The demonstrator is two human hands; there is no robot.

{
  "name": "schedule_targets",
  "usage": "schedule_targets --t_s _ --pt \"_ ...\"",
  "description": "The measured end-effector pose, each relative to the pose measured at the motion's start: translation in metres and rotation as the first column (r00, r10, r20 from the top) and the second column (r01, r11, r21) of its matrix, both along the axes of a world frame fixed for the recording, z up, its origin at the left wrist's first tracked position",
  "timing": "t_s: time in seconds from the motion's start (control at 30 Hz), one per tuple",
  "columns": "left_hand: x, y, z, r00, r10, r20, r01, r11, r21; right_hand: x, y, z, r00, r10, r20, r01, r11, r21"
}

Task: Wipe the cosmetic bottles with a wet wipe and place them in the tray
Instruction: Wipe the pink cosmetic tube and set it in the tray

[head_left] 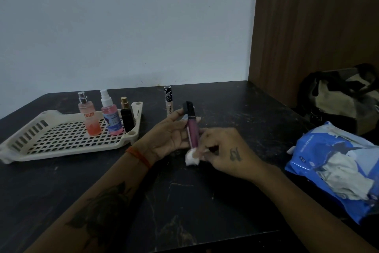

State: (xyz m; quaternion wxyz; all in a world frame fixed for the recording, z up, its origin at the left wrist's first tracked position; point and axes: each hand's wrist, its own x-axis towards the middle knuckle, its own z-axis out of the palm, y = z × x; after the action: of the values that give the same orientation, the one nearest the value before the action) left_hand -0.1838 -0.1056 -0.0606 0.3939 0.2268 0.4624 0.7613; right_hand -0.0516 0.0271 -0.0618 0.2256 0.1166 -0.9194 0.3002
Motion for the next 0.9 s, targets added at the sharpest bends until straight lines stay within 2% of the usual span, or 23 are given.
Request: schedule_targets --t_s 0.07,0.17,0.23,0.37,0.5,0.73,0.9 --pt "0.002 0.002 0.002 1.000 -0.024 0.001 0.024 1.000 -0.001 0.004 0.009 0.003 0.999 -0.018 0.038 0.021 0.998 -0.065" --pt "0.004 0.002 0.004 0.998 -0.063 0.008 0.063 0.998 -0.030 -0.009 0.017 0.017 0.938 -0.294 -0.185 0.237 0.932 -0.275" --pt "0.006 0.002 0.004 0.995 -0.095 0.009 0.095 0.995 -0.039 -0.023 0.013 0.028 0.882 -0.371 -0.290 0.271 0.904 -0.331" --pt "0.008 0.000 0.003 0.992 -0.125 0.025 0.125 0.992 -0.012 -0.045 -0.004 0.033 0.889 -0.310 -0.337 0.228 0.938 -0.261" --pt "0.006 -0.001 0.002 0.993 -0.109 0.037 0.109 0.994 0.015 -0.039 -0.004 0.015 0.874 -0.308 -0.376 0.210 0.937 -0.280" --pt "-0.003 -0.002 0.002 1.000 0.006 -0.004 -0.006 1.000 0.023 -0.020 -0.003 -0.004 0.966 -0.147 -0.214 0.109 0.977 -0.181" --pt "-0.002 0.000 0.000 1.000 -0.002 -0.002 0.002 1.000 0.029 -0.010 -0.005 -0.004 0.986 -0.044 -0.162 0.025 0.993 -0.117"
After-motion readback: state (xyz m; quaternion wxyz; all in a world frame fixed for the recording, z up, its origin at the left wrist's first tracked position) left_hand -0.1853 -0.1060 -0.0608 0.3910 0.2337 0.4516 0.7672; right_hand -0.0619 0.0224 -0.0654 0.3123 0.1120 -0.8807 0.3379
